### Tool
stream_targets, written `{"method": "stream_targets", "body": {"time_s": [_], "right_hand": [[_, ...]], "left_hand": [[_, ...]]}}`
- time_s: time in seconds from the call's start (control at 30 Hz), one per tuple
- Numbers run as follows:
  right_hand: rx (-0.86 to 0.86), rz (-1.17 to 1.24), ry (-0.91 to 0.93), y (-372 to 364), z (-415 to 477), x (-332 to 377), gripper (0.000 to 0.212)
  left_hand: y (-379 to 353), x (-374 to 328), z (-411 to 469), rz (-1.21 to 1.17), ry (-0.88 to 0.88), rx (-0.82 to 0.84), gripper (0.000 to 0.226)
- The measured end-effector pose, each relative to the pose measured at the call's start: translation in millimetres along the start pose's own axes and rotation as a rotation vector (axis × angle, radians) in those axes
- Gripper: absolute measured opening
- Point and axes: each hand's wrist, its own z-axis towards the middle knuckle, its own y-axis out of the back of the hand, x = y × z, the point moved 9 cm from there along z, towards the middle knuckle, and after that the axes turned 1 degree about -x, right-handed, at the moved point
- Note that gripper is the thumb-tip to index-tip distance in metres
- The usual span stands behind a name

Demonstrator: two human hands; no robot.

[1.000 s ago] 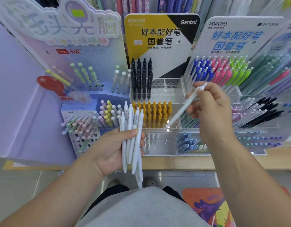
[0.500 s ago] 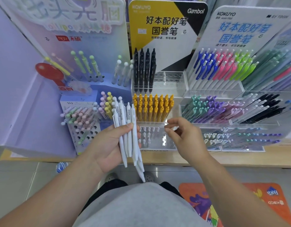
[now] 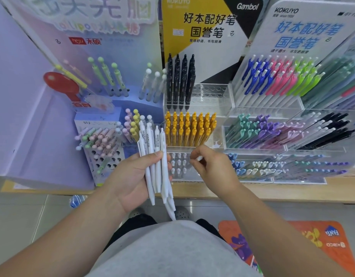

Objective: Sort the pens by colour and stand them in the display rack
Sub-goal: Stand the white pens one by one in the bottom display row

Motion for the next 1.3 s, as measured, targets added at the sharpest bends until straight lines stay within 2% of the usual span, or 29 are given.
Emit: {"method": "stream_targets", "body": {"time_s": [0.13, 0.27, 0.47, 0.57, 0.63, 0.7, 0.87, 1.0, 1.2, 1.27, 1.3], "right_hand": [[0.032, -0.075, 0.048, -2.6, 3.0, -0.1, 0.010], [0.067, -0.029, 0.043, -13.0, -0.3, -3.3, 0.021], [-0.044, 0.002, 0.083, -17.6, -7.3, -4.2, 0.018], [-0.079, 0.024, 0.089, -14.9, -10.3, -4.1, 0.024], [-0.100, 0.057, 0.030, -11.7, -11.9, -8.6, 0.029], [-0.117, 0.077, -0.034, -10.9, -12.7, -14.9, 0.027], [-0.132, 0.049, 0.047, -19.4, -14.2, -10.4, 0.023], [-0.131, 0.011, 0.034, -21.6, -11.7, -10.3, 0.026], [-0.041, -0.053, -0.003, -19.4, -7.8, -6.8, 0.028], [-0.075, -0.022, -0.037, -5.0, -8.4, -0.1, 0.019], [-0.117, 0.069, -0.100, 6.5, -8.5, 2.4, 0.012]], "left_hand": [[0.5, 0.1, 0.0, 0.005, 0.003, -0.010, 0.050], [1.4, -0.2, -0.5, 0.004, 0.001, -0.017, 0.051], [0.0, 0.1, -2.5, 0.006, 0.001, -0.012, 0.045], [2.1, 1.6, -3.0, 0.006, 0.007, -0.024, 0.047], [3.6, 3.2, -3.5, 0.007, 0.010, -0.033, 0.050], [4.4, 5.0, -4.3, 0.006, 0.012, -0.040, 0.053], [2.8, 6.7, -7.5, 0.012, 0.010, -0.051, 0.052], [1.5, 7.2, -8.4, 0.008, 0.009, -0.051, 0.052], [-4.3, 10.2, -7.7, 0.015, 0.004, -0.036, 0.044], [-7.2, 12.6, -7.5, 0.018, 0.013, -0.027, 0.042], [-8.8, 13.5, -7.3, 0.028, 0.015, -0.027, 0.041]]}}
